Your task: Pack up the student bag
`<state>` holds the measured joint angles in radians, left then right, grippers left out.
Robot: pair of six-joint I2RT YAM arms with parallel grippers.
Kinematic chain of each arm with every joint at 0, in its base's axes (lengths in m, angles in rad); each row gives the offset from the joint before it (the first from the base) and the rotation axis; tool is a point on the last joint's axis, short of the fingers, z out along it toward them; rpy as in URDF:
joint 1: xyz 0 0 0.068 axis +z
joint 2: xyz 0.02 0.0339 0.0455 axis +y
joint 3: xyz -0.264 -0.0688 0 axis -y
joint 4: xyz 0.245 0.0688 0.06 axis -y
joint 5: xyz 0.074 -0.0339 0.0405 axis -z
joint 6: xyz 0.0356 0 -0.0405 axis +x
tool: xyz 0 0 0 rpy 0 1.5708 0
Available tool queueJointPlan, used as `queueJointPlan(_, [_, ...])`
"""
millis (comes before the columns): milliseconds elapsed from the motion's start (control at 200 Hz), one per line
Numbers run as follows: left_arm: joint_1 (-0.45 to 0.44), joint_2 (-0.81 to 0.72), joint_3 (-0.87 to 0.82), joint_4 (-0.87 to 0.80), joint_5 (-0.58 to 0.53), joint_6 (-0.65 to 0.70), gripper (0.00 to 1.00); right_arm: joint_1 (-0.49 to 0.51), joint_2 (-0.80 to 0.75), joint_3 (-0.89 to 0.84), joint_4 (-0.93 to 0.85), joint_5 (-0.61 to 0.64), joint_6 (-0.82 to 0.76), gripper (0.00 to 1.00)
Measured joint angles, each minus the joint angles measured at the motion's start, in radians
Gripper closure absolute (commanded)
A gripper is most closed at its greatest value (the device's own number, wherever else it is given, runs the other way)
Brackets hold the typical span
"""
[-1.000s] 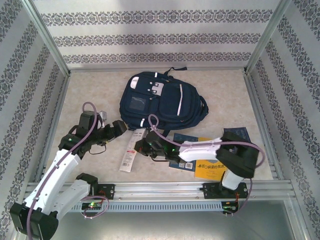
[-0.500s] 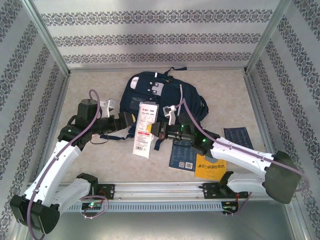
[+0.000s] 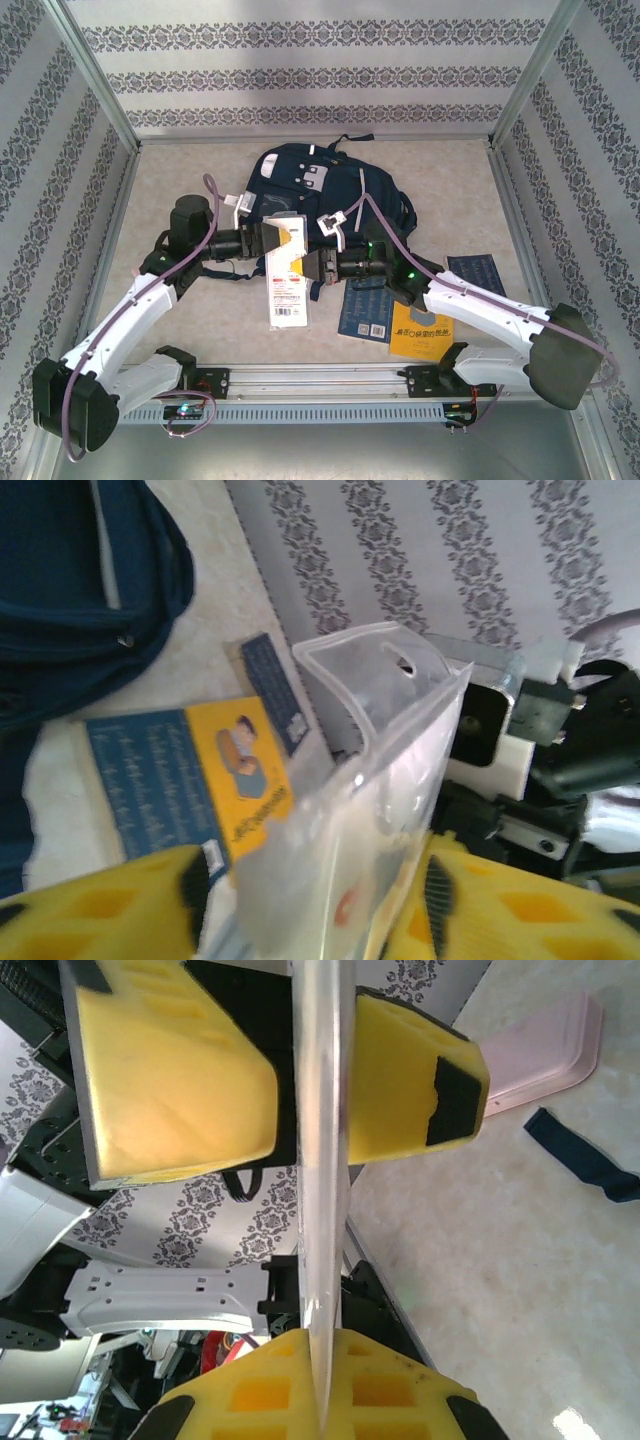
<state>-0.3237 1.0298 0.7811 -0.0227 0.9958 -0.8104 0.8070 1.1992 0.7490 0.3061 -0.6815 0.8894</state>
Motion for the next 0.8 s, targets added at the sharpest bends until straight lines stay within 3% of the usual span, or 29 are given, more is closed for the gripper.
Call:
queueJointPlan(130, [-0.022,0.0,-0.005,0.076,0.018,-0.026,1.0,-0.009,-0.008,0.0,0.001,-0.005,0.0,1.0])
queueJointPlan(245, [-0.024,-0.007,-0.013,0.146,0.017,-0.053,1.0,-0.019,-0.027,-0.001,0.005,-0.001,0.001,0.99])
queueJointPlan(275, [-0.026,-0.009,-0.016,0.162,0.015,-0.064,1.0,-0.02,-0.035,-0.005,0.008,0.006,0.001,0.88])
queueJointPlan(350, [-0.037,-0.016,-0.025,0.191,-0.01,-0.092,1.0,-0.02,-0.066,-0.027,0.016,0.04,0.007,0.5])
queueJointPlan(400, [-0.036,-0.025,-0.031,0.201,-0.042,-0.114,1.0,-0.026,-0.103,-0.053,0.016,0.079,0.014,0.33])
queueJointPlan(530, [-0.036,-0.068,-0.061,0.248,-0.166,-0.179,1.0,-0.045,-0.232,-0.139,0.018,0.217,0.038,0.03])
queueJointPlan(670, [-0.04,-0.136,-0.131,0.355,-0.366,-0.297,1.0,-0.046,-0.35,-0.217,0.051,0.351,0.1,0.02])
queueJointPlan(804, [-0.092,-0.149,-0.161,0.423,-0.571,-0.381,1.0,-0.046,-0.364,-0.256,0.112,0.42,0.179,0.02])
